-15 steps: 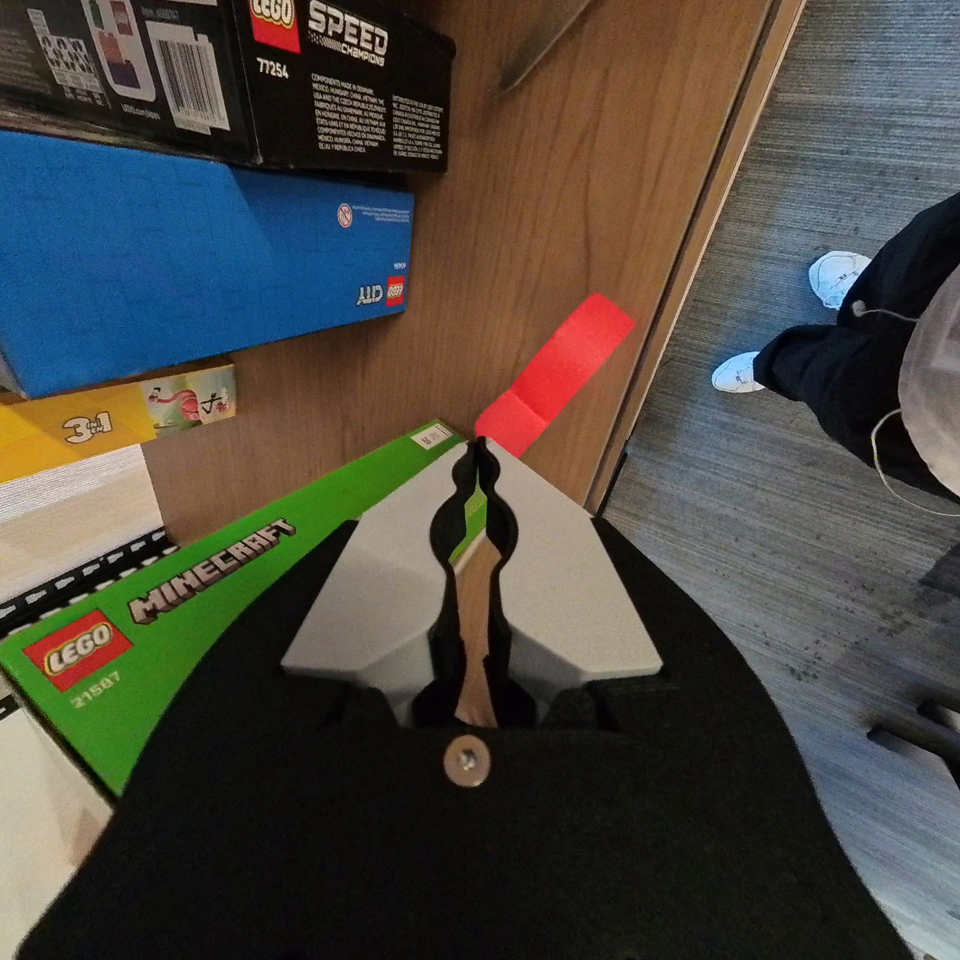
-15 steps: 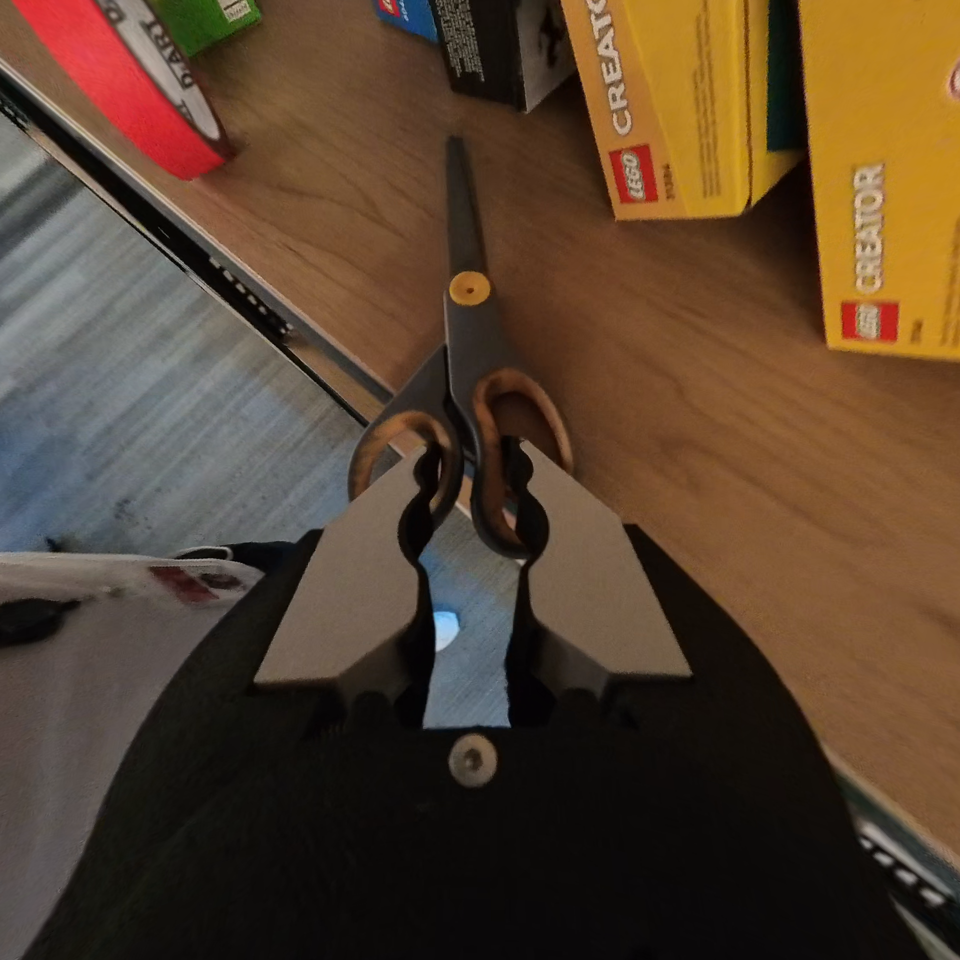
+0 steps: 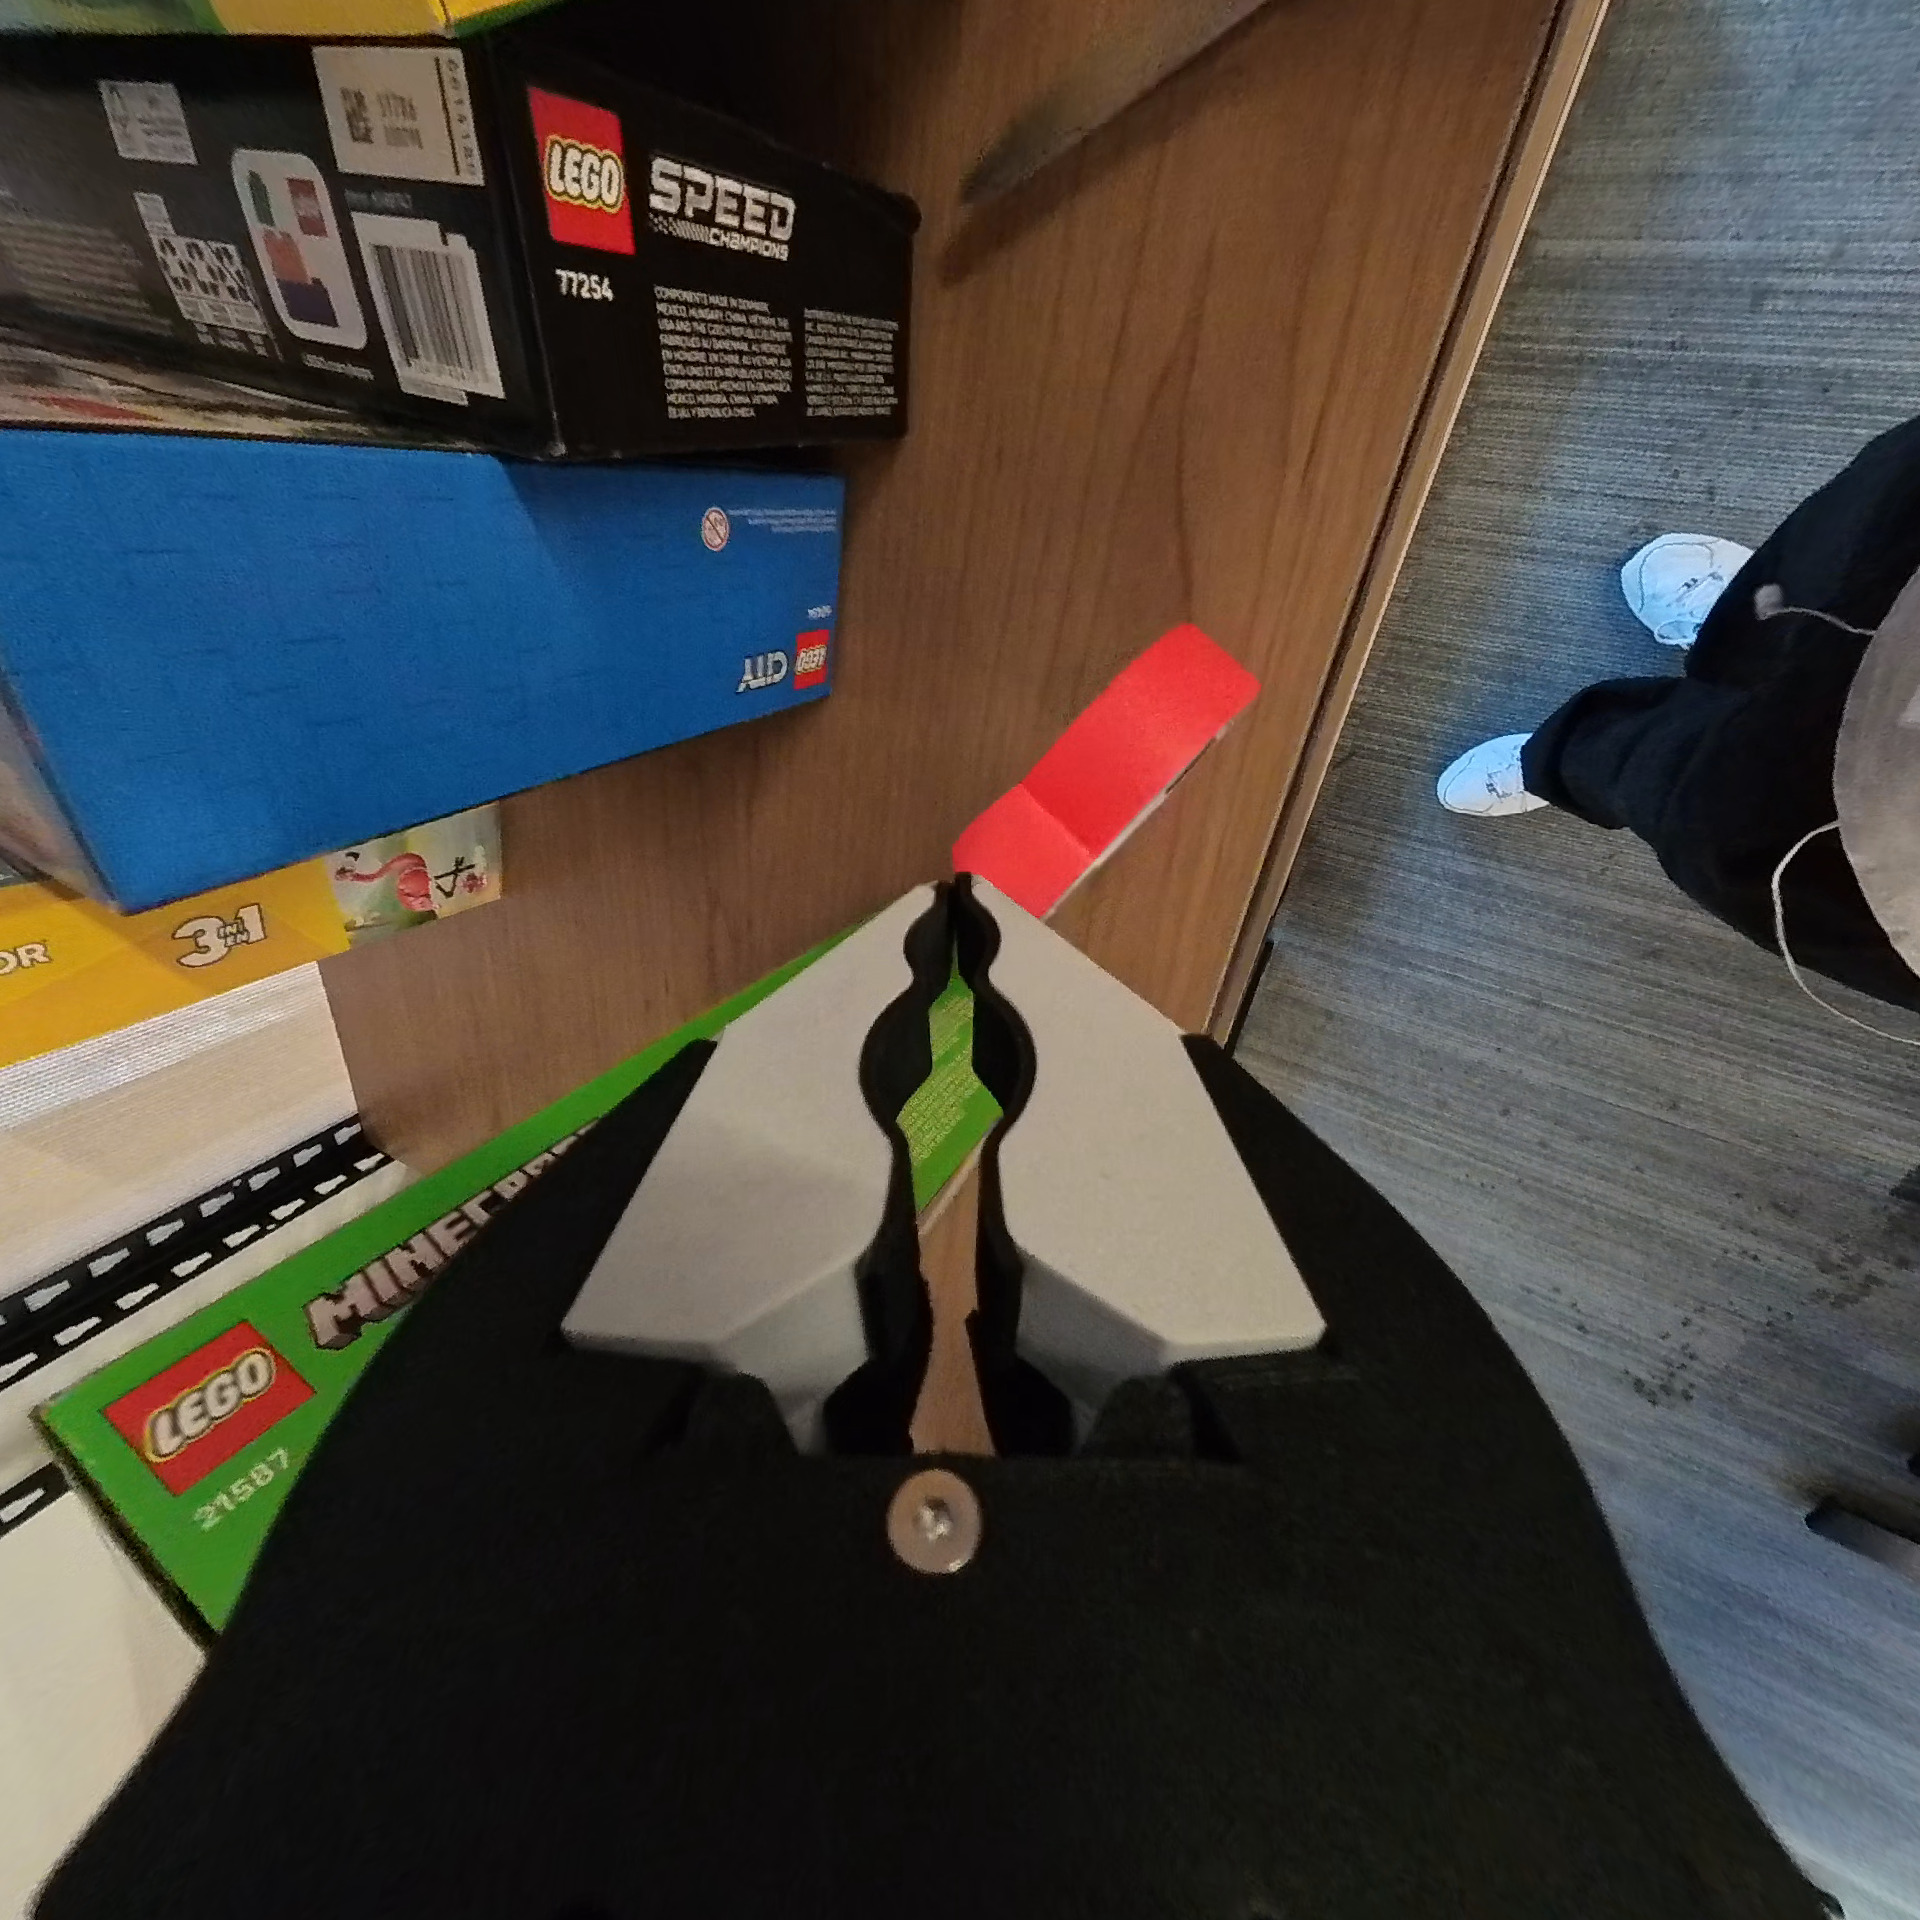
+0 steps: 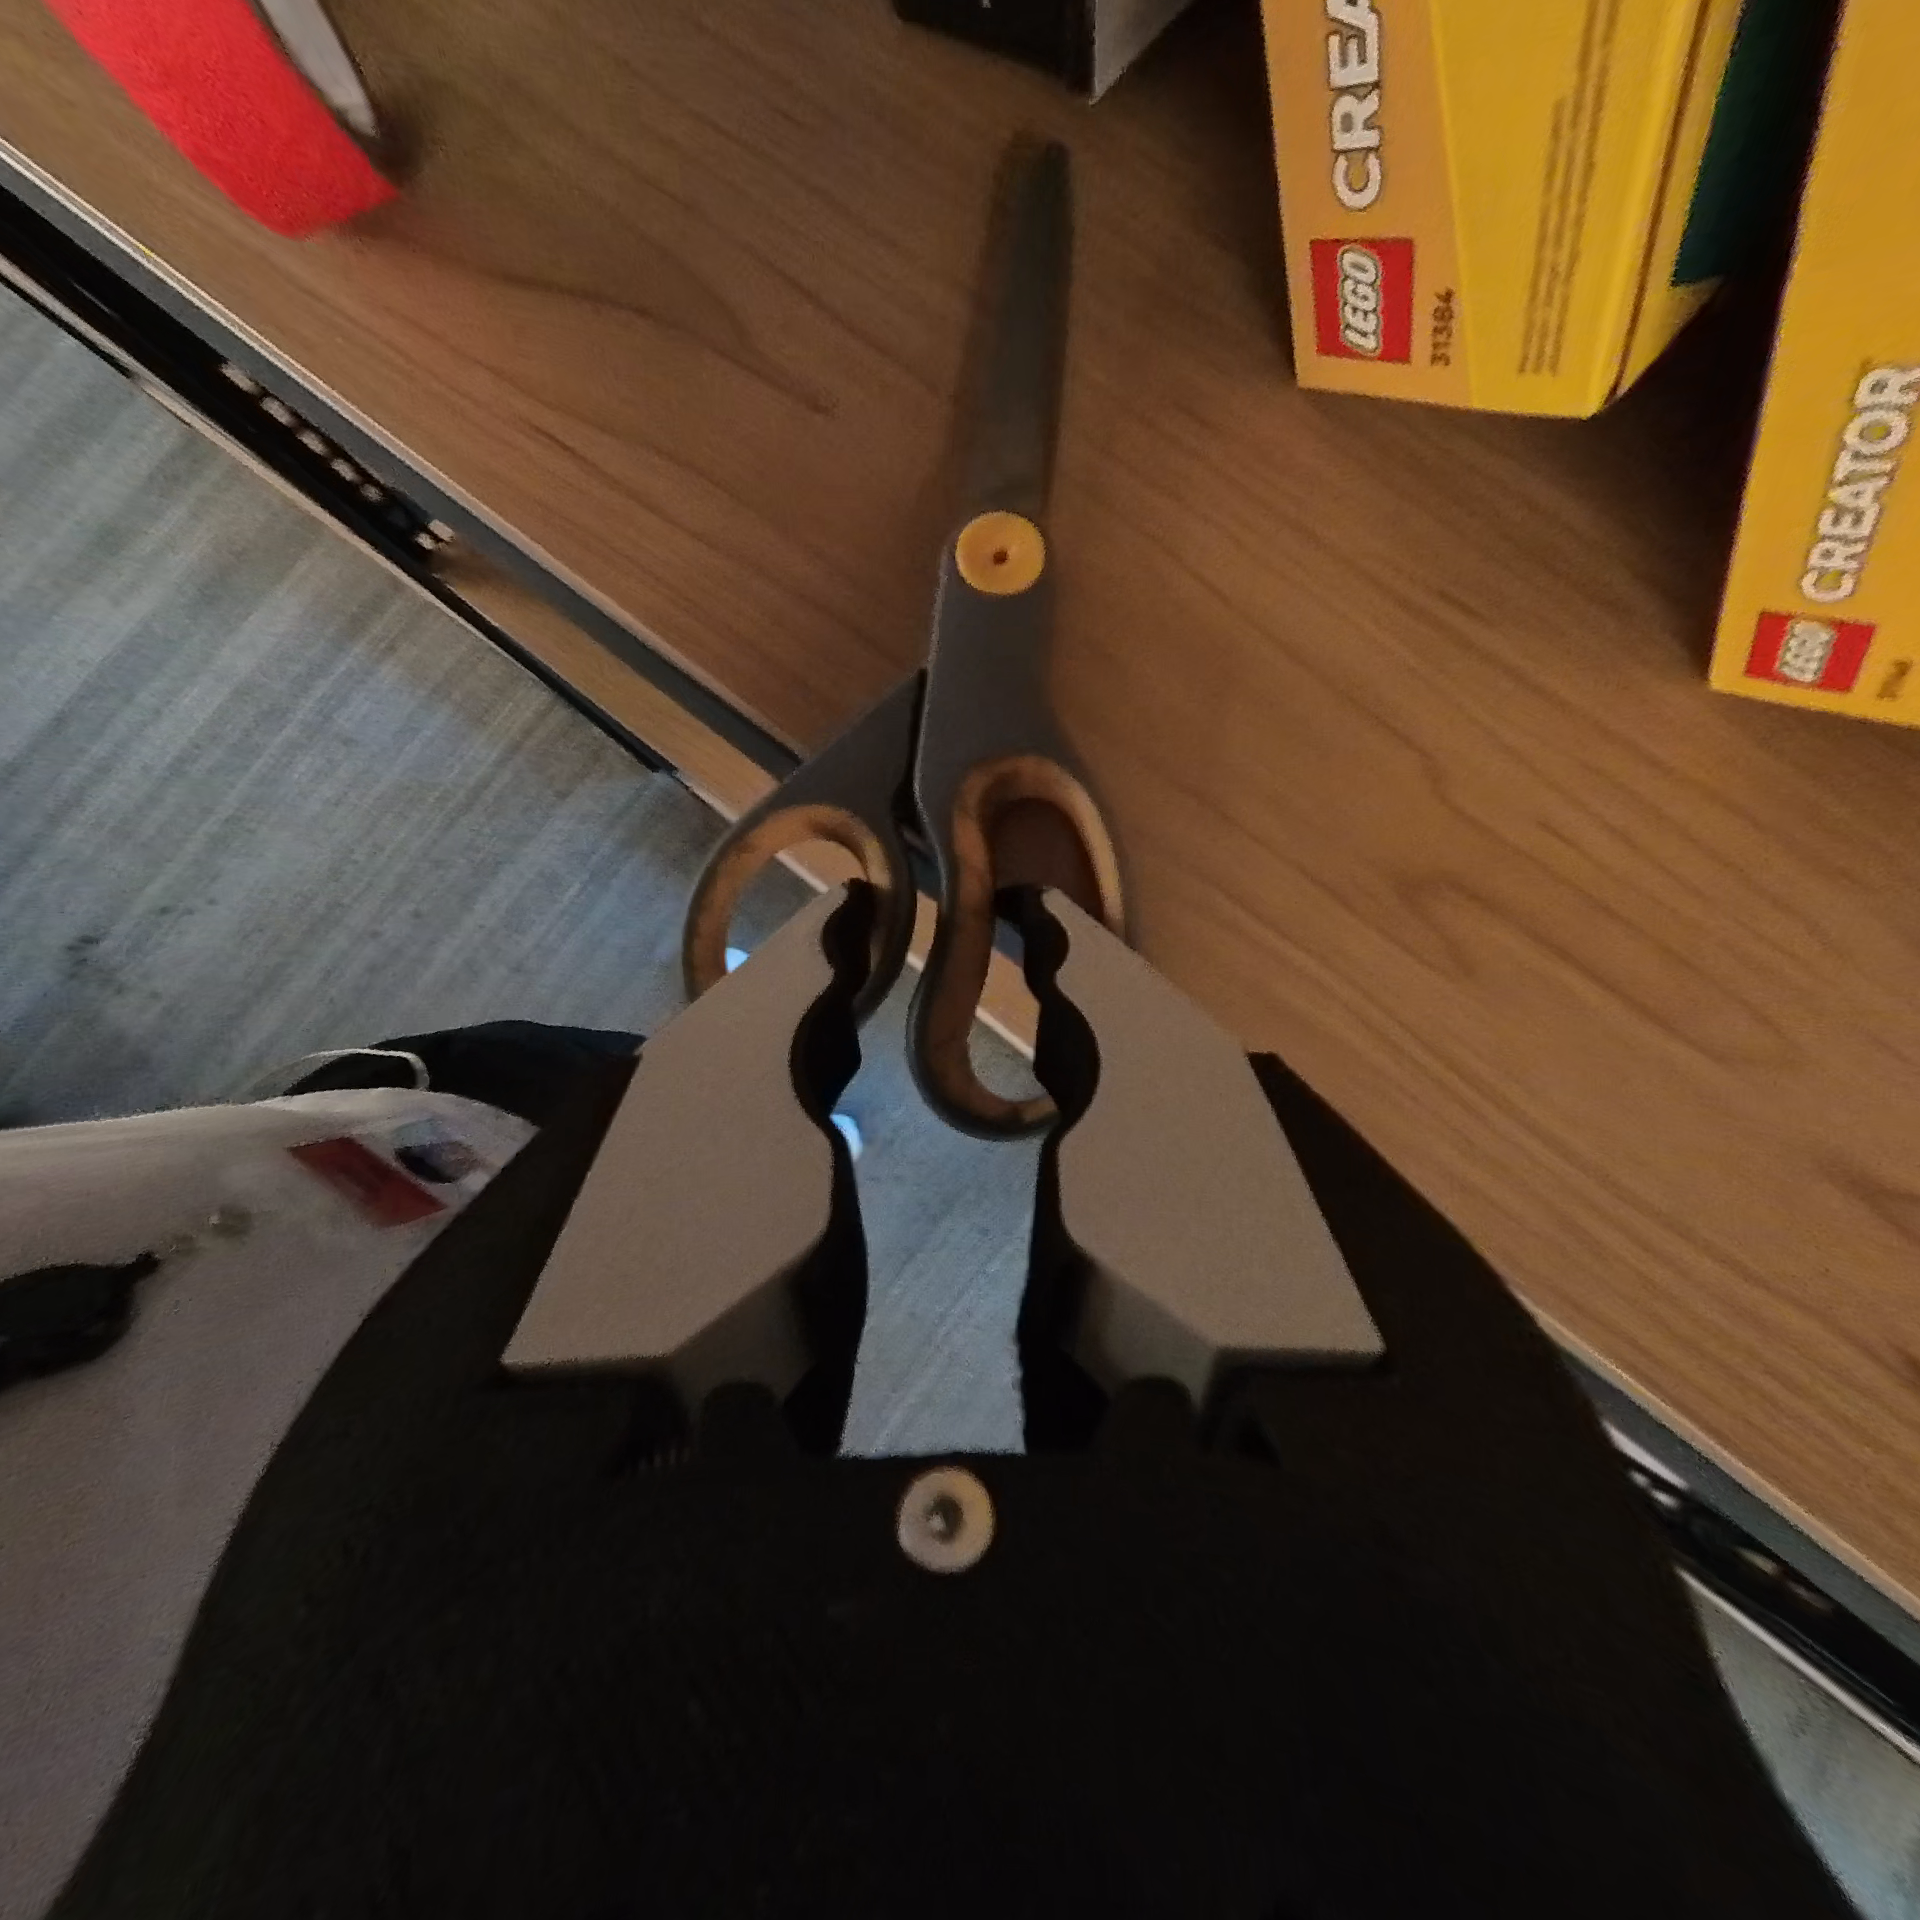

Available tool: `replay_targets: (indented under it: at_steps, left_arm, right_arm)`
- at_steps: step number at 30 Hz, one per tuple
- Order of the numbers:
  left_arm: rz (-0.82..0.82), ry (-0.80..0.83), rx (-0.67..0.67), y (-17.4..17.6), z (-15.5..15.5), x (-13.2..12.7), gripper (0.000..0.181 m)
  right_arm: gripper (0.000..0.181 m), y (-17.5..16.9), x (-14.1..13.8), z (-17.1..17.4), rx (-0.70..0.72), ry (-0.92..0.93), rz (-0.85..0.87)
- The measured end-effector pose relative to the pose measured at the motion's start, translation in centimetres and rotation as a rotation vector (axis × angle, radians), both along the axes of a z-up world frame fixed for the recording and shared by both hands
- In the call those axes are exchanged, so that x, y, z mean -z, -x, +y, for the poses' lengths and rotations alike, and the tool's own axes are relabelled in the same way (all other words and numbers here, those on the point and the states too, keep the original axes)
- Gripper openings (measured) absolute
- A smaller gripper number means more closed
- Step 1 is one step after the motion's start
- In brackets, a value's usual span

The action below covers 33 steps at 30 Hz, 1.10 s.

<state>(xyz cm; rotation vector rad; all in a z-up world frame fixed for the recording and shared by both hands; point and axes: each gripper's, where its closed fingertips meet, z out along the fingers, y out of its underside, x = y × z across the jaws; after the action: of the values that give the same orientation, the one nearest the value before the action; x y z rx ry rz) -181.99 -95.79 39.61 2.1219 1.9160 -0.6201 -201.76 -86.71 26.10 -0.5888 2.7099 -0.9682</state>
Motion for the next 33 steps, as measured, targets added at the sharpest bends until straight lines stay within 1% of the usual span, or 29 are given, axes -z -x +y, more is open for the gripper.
replay_targets:
  at_steps: [2, 9, 12, 14, 19, 22, 25, 27, 28, 30, 31, 33]
  left_arm:
    - [0.007, -0.001, 0.001, 0.1, -0.1, 0.0, 0.0]
    - [-0.006, 0.008, 0.0, 0.1, -0.9, 0.0, 0.0]
    - [-0.019, 0.002, -0.008, 0.1, -1.3, 0.0, 0.0]
    - [-0.034, 0.004, -0.01, 0.0, -1.6, 0.0, 0.0]
    - [-0.044, 0.004, -0.009, 0.0, -1.8, 0.0, 0.0]
    - [-0.044, 0.007, 0.001, 0.0, -1.6, 0.1, 0.0]
    - [-0.047, 0.01, 0.006, 0.0, -1.4, 0.2, 0.0]
    - [-0.048, 0.011, 0.006, -0.2, -1.4, 0.2, 0.0]
    - [-0.047, 0.011, 0.005, -0.2, -1.4, 0.2, 0.0]
    - [-0.045, 0.007, 0.003, -0.4, -1.3, 0.3, 0.0]
    - [-0.045, 0.008, 0.002, -0.5, -1.4, 0.3, 0.0]
    - [-0.043, 0.007, 0.0, -0.6, -1.3, 0.4, 0.0]
  right_arm:
    - [0.028, -0.2, 0.1, -0.2, -0.003, 0.022, 0.049]
    - [0.033, -0.5, 0.4, -0.9, -0.017, 0.047, 0.121]
    - [0.045, -1.0, 0.6, -0.9, -0.053, 0.081, 0.175]
    - [0.047, -1.1, 0.7, -1.0, -0.058, 0.091, 0.205]
    - [0.048, -1.6, 0.8, -2.1, -0.069, 0.176, 0.208]
    - [0.049, -2.7, 0.7, -2.8, -0.1, 0.25, 0.123]
    - [0.048, -3.1, 0.5, -2.9, -0.094, 0.285, 0.042]
    - [0.035, -3.5, 0.3, -2.7, -0.082, 0.292, -0.042]
    - [0.022, -4.2, -0.3, -2.4, -0.086, 0.296, -0.124]
    - [0.022, -4.9, -0.7, -2.1, -0.041, 0.25, -0.286]
    - [0.022, -5.3, -1.2, -2.0, -0.026, 0.213, -0.399]
    - [0.022, -6.3, -2.2, -1.6, -0.004, 0.075, -0.705]
